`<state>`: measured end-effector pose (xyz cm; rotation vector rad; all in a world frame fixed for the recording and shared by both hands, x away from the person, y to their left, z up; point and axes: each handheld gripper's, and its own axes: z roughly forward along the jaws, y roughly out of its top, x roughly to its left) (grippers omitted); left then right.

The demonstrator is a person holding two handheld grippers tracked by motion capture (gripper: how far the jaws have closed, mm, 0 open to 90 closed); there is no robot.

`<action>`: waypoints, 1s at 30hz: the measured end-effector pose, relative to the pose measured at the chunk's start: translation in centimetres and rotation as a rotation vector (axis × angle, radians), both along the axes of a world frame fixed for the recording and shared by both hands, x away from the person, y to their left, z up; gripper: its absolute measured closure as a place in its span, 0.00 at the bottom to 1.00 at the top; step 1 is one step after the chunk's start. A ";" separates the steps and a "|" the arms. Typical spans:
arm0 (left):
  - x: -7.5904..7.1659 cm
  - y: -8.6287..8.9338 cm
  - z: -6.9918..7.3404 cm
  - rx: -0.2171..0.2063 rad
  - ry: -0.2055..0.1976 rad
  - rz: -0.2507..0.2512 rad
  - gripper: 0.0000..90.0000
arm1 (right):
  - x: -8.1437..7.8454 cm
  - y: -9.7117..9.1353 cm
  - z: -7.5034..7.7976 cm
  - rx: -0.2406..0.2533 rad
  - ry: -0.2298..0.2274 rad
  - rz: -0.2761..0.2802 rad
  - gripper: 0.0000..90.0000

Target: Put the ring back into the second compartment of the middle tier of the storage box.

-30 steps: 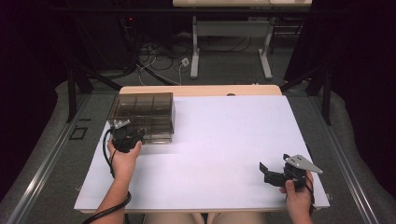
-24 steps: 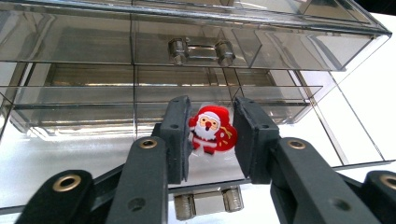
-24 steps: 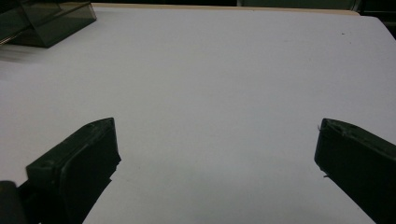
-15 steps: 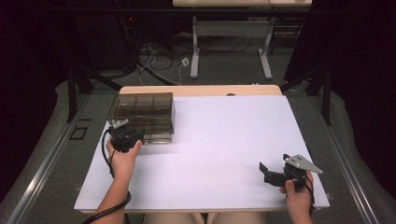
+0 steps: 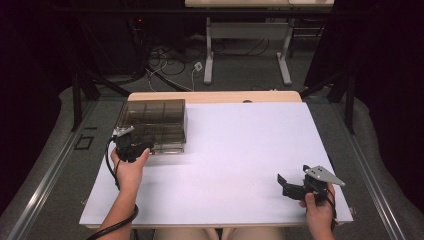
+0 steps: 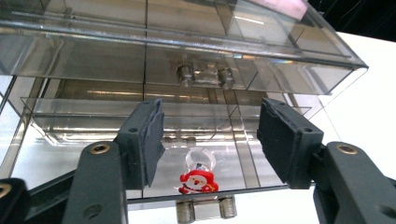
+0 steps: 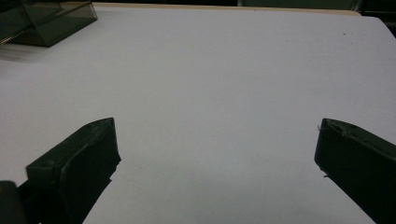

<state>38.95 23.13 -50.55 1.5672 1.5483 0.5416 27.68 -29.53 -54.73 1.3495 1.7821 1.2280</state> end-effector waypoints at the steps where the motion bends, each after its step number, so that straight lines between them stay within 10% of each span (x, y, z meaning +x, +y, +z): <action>1: 0.0 0.0 0.1 -0.002 -0.001 0.000 0.43 | 0.0 0.0 0.0 0.000 0.000 -0.001 0.00; 30: -2.4 -0.9 3.0 -0.030 -0.075 -0.095 0.16 | 0.0 0.0 0.1 -0.006 0.004 -0.003 0.00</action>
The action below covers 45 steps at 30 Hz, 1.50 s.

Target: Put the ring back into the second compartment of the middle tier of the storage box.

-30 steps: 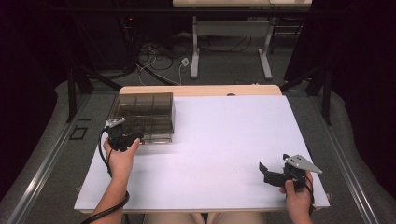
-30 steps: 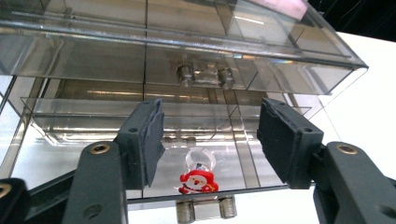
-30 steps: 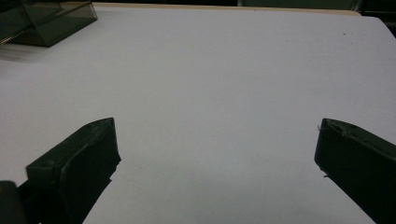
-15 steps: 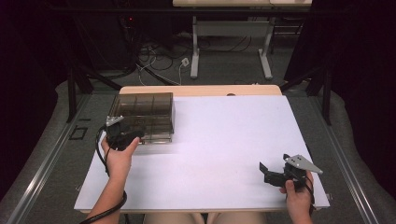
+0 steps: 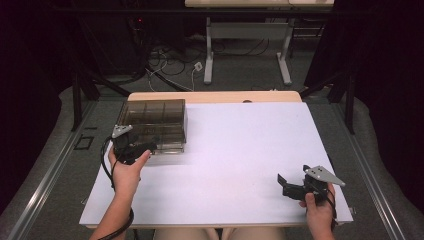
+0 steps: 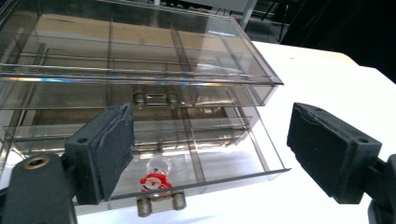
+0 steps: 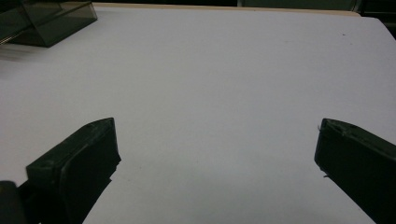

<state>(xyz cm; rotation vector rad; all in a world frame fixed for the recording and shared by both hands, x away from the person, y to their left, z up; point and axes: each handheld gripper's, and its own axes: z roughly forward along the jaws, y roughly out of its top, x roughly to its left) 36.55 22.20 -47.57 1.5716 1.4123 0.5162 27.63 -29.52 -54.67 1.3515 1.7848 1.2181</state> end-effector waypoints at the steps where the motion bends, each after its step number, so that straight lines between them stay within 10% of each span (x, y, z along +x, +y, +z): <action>1: -0.2 -0.1 0.1 -0.005 0.000 -0.004 0.15 | 0.0 0.0 0.0 0.002 -0.001 -0.001 0.00; 23: -3.9 -0.3 -0.4 -0.011 -0.042 -0.075 0.00 | -0.1 0.1 0.0 -0.003 0.001 0.001 0.00; 45: -6.5 1.5 -4.0 0.041 -0.115 -0.162 0.00 | -0.1 0.4 0.0 -0.002 0.005 0.007 0.00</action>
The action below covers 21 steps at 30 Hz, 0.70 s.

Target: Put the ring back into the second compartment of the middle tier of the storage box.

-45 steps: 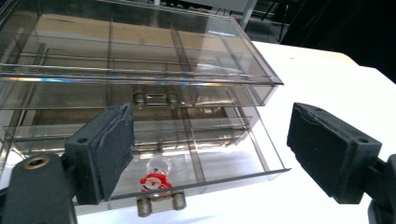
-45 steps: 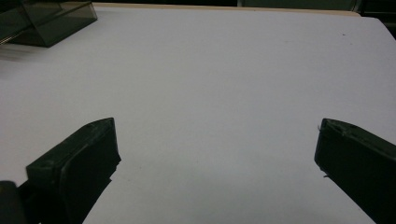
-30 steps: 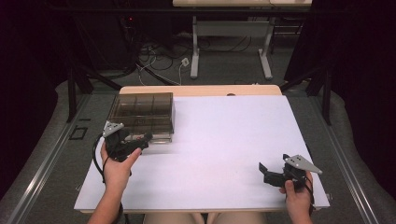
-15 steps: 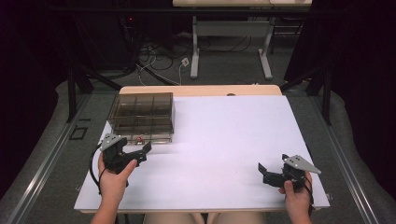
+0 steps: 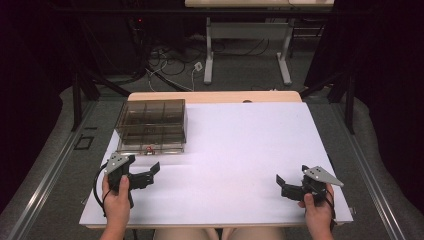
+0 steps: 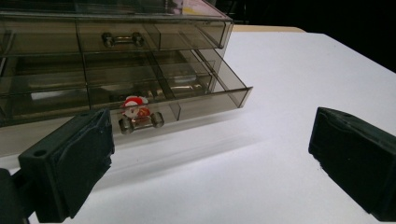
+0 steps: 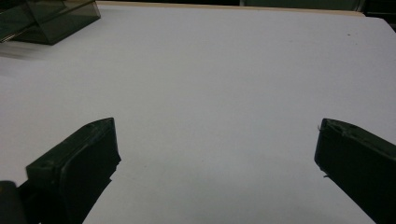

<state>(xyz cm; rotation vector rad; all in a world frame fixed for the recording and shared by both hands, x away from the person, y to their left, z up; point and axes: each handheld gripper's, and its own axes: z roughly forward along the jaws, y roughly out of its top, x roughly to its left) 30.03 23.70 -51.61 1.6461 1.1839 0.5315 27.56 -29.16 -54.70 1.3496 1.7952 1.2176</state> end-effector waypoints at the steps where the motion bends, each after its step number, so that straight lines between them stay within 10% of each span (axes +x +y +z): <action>1: -0.1 0.1 -0.2 0.000 0.000 0.002 0.00 | 0.0 0.0 0.0 0.000 -0.002 0.000 0.00; 21: -0.7 1.1 -2.3 -0.026 -0.004 0.011 0.00 | 0.0 0.0 0.0 0.000 0.013 -0.010 0.00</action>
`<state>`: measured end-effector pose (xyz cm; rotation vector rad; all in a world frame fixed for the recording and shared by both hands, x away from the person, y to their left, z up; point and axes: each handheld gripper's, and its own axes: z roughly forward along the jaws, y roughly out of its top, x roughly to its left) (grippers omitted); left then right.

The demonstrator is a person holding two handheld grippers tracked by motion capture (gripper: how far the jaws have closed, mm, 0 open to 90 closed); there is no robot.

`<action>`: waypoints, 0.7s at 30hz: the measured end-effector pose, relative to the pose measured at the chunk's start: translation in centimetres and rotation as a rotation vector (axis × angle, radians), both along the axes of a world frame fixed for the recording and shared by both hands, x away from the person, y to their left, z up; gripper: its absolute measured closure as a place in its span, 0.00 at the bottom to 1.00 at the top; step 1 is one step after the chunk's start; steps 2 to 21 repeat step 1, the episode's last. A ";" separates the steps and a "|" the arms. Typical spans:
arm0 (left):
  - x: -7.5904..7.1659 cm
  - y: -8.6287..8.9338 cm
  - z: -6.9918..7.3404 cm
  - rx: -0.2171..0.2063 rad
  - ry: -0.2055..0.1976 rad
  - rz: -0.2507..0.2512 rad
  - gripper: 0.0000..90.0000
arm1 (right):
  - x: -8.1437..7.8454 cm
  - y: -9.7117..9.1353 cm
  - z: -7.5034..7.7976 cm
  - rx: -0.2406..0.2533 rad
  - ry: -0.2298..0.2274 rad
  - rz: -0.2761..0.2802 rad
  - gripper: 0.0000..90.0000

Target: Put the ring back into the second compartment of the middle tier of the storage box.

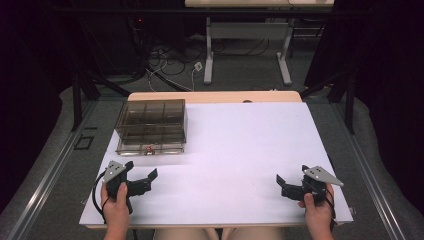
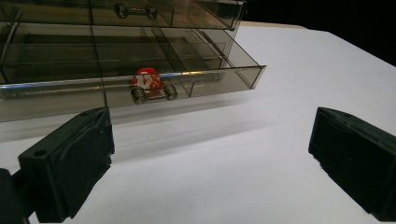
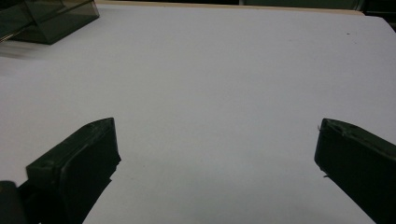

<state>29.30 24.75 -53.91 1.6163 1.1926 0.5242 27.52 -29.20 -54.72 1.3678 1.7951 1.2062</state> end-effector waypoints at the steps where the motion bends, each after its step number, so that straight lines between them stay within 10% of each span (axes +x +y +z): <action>1: 0.0 0.0 0.0 0.001 0.001 0.003 0.00 | 0.1 0.0 -0.1 0.001 -0.019 0.003 0.00; 21: 0.0 0.0 0.0 0.001 0.001 0.003 0.00 | 0.1 0.0 -0.1 0.001 -0.019 0.003 0.00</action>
